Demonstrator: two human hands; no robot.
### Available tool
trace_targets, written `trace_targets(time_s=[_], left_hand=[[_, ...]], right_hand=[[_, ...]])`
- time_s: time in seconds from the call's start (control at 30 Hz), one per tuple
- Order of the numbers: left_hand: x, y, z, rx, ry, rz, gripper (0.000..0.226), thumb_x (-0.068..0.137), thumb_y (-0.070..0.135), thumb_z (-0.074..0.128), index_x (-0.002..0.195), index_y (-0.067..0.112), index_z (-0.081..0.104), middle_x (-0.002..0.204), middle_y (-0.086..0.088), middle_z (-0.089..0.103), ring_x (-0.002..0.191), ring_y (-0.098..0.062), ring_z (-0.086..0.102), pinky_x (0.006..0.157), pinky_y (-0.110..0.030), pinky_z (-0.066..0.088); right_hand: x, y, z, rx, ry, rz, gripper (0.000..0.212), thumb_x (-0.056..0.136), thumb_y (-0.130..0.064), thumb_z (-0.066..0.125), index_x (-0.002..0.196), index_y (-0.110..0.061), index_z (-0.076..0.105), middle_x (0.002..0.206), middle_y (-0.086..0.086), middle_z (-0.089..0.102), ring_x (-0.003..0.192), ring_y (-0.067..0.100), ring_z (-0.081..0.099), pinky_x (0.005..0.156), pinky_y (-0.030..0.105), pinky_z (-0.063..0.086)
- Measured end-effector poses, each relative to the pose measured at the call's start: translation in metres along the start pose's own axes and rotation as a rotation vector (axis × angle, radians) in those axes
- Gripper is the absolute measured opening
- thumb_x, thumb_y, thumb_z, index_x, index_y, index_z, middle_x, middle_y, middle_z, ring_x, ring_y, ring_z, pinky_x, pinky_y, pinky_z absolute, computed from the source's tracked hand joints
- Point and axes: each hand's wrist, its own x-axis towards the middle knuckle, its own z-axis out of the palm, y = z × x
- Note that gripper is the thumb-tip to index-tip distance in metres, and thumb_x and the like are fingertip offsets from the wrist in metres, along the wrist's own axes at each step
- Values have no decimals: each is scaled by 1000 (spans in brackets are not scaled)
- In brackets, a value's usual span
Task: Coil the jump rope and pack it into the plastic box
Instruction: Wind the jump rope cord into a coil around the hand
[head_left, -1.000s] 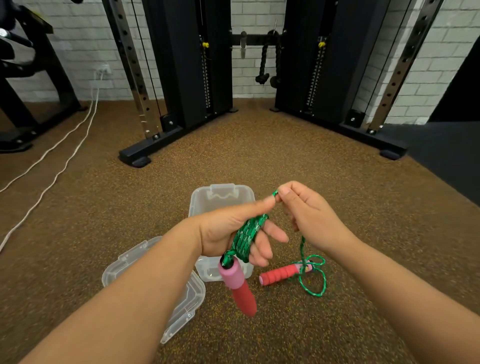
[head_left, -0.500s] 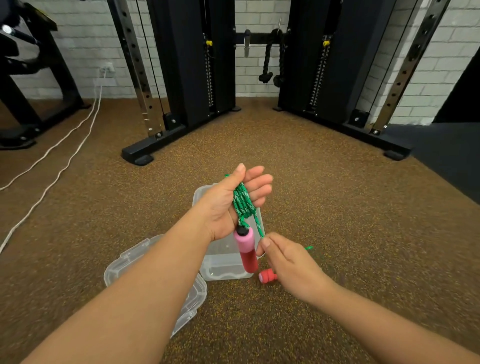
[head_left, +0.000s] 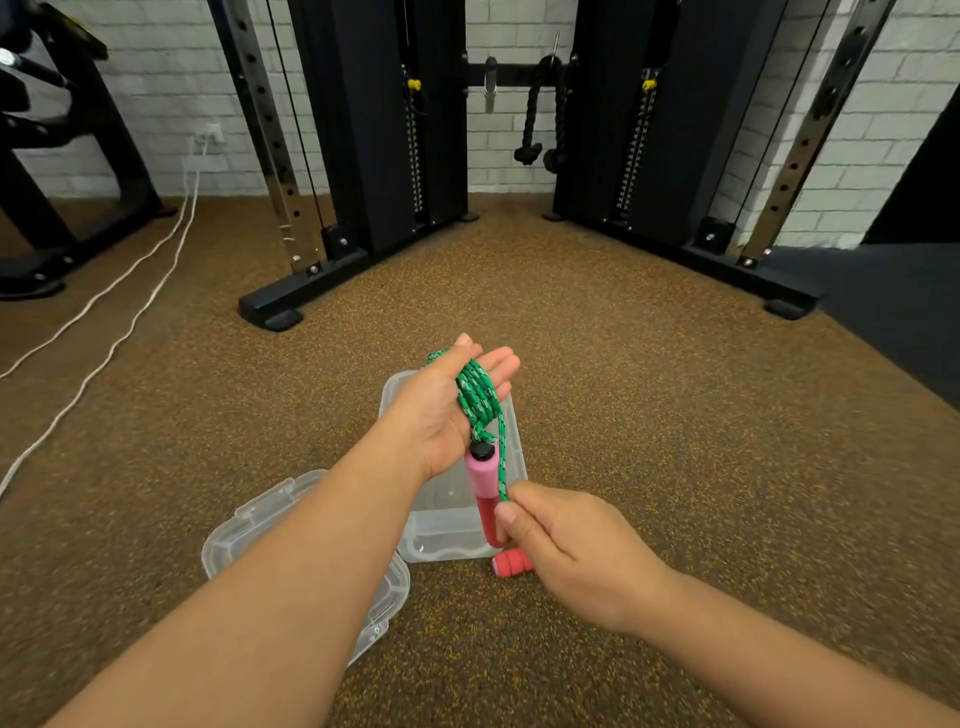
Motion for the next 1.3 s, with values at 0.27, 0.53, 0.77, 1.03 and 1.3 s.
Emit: trace_targets(time_s=[0.27, 0.53, 0.77, 1.03, 1.3], left_hand=[[-7, -7, 2, 465, -124, -139, 67, 96, 56, 19, 131, 5, 44, 102, -19, 69, 89, -25, 67, 84, -34, 50], [-23, 9, 0, 804, -580, -369, 86, 82, 72, 25, 113, 2, 62, 61, -10, 65, 47, -18, 59, 54, -25, 50], [-34, 14, 9, 578, -668, -279, 36, 86, 34, 47, 84, 10, 74, 34, 8, 38, 28, -5, 37, 42, -18, 39], [-15, 32, -2, 65, -290, 58, 29, 92, 32, 48, 101, 13, 68, 60, 8, 66, 40, -1, 51, 47, -15, 43], [-10, 21, 0, 308, -110, 116, 43, 97, 38, 40, 126, 10, 53, 92, -3, 76, 78, -13, 73, 72, -24, 56]], right_hand=[[15, -22, -38, 105, 61, -81, 31, 90, -46, 32, 85, -30, 58, 77, -6, 64, 72, 12, 59, 69, 39, 50], [29, 8, -81, 347, 211, 82, 27, 92, -39, 45, 70, -27, 57, 58, -13, 45, 52, 3, 40, 52, 19, 34], [41, 15, -45, 631, 281, 210, 32, 101, -24, 38, 73, -15, 52, 49, -14, 40, 46, 1, 34, 46, 18, 31], [14, 13, 5, 545, 200, 280, 32, 100, -29, 40, 78, -20, 61, 58, -9, 40, 47, 1, 38, 49, 18, 36], [9, -16, -26, 56, 91, -70, 30, 90, -48, 36, 92, -29, 59, 61, -19, 53, 60, 4, 51, 58, 30, 42]])
